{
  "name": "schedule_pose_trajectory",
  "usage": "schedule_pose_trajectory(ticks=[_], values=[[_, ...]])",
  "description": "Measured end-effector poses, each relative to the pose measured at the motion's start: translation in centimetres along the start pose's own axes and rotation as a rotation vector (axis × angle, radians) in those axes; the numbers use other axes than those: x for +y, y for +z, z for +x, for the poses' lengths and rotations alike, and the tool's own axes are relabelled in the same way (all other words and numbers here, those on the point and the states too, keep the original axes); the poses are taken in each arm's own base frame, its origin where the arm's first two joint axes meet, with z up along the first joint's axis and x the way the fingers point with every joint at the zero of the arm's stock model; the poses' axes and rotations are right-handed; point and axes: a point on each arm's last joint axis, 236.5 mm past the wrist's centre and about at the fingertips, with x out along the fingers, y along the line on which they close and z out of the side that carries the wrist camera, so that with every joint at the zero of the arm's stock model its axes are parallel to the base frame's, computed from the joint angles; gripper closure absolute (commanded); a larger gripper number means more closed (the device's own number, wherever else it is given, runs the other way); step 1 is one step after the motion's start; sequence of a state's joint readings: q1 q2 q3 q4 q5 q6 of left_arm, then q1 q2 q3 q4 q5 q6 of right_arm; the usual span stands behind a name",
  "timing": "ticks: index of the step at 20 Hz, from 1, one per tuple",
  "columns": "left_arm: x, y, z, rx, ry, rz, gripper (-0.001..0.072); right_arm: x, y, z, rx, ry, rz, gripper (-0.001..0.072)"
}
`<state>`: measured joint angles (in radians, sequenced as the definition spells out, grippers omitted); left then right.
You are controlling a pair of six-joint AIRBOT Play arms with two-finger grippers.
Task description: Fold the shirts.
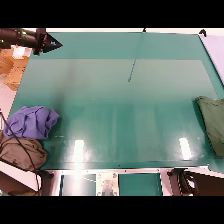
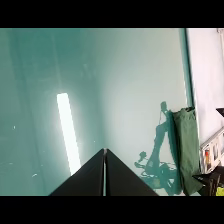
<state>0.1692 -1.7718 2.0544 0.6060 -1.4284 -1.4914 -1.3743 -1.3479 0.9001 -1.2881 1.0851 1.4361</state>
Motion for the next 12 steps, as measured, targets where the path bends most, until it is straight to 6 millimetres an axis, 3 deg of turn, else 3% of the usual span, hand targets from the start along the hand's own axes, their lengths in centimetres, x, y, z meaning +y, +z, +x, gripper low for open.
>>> schedule_pose_trajectory(ticks=[2, 4, 6, 7, 8, 9, 12], values=[[0.0, 0.0, 0.0, 0.002, -0.001, 0.001, 0.068, 0.3, 1.4, -1.8, -0.02, -0.003, -0.015, 0.0203], [0.0, 0.0, 0.0, 0.001, 0.0, 0.001, 0.0679, 1.1, 3.6, -5.3, -0.062, -0.006, -0.004, 0.0222], [0.0, 0.3, 0.1, -0.011, 0.0, 0.0, 0.0679, 3.6, 5.4, -9.2, -0.116, 0.015, -0.009, 0.0358], [0.0, 0.5, 0.0, -0.02, 0.001, 0.001, 0.068, 5.7, 5.8, -10.9, -0.14, 0.045, -0.032, 0.0412], [0.0, 0.6, 0.0, -0.025, 0.002, 0.001, 0.068, 8.5, 5.8, -12.4, -0.16, 0.079, -0.079, 0.0609], [0.0, 0.7, 0.0, -0.028, 0.001, 0.002, 0.0681, 11.6, 5.5, -13.5, -0.181, 0.118, -0.138, 0.0693], [0.5, 0.1, 0.1, -0.01, 0.026, 0.012, 0.0682, 21.0, 1.4, -14.3, -0.151, 0.214, -0.367, 0.0696]])
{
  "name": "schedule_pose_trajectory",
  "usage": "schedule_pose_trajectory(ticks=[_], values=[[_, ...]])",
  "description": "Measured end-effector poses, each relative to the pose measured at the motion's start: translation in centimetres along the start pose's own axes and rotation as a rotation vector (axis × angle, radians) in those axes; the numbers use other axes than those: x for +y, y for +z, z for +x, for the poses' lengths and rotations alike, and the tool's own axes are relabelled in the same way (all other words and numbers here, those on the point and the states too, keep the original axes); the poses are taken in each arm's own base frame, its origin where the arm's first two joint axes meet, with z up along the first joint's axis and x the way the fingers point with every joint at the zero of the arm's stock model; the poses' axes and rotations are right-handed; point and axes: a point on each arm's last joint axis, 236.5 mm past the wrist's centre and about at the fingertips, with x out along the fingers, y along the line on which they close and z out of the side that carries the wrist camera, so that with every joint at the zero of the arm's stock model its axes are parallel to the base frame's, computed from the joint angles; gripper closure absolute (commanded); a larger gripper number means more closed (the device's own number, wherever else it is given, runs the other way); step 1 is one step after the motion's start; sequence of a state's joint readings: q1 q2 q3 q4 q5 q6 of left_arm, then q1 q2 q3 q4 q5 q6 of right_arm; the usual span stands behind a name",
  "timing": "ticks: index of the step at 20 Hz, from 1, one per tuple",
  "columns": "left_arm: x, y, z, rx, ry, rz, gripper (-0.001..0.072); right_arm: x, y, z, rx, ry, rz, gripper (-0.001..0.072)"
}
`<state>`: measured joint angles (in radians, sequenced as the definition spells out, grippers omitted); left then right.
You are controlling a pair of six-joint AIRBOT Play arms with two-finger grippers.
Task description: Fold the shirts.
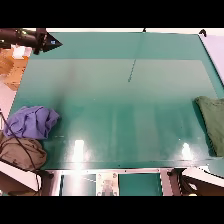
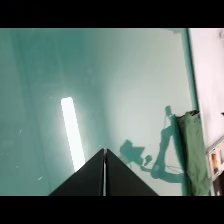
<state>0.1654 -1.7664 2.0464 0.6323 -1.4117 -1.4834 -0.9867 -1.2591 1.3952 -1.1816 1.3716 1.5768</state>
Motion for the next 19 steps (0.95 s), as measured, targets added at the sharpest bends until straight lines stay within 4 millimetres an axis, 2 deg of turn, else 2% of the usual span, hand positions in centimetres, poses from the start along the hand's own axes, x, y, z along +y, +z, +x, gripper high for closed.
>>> schedule_pose_trajectory(ticks=[2, 3, 5, 7, 10, 13, 16, 19], values=[[0.4, -2.1, 0.4, 0.06, 0.043, 0.006, 0.0682, 6.2, -2.7, 1.6, 0.067, 0.068, -0.151, 0.0696], [0.4, -3.4, 0.7, 0.091, 0.063, 0.011, 0.0682, 8.7, -4.9, 2.5, 0.113, 0.095, -0.222, 0.0696], [0.5, -6.6, 1.3, 0.138, 0.104, 0.017, 0.0682, 12.2, -9.6, 4.1, 0.194, 0.136, -0.33, 0.0697], [0.5, -10.1, 1.6, 0.163, 0.13, 0.018, 0.0681, 14.3, -15.2, 5.3, 0.266, 0.168, -0.421, 0.0696], [1.5, -16.7, 1.3, 0.21, 0.162, -0.004, 0.0681, 14.6, -22.2, 6.0, 0.333, 0.196, -0.504, 0.0695], [2.4, -21.6, 0.8, 0.237, 0.183, -0.021, 0.068, 14.7, -26.1, 6.0, 0.358, 0.225, -0.548, 0.069], [2.8, -24.0, 0.5, 0.253, 0.19, -0.03, 0.068, 14.6, -28.3, 5.8, 0.394, 0.242, -0.567, 0.069], [3.0, -24.8, 0.4, 0.257, 0.193, -0.033, 0.0679, 14.4, -29.3, 5.6, 0.418, 0.247, -0.575, 0.069]])
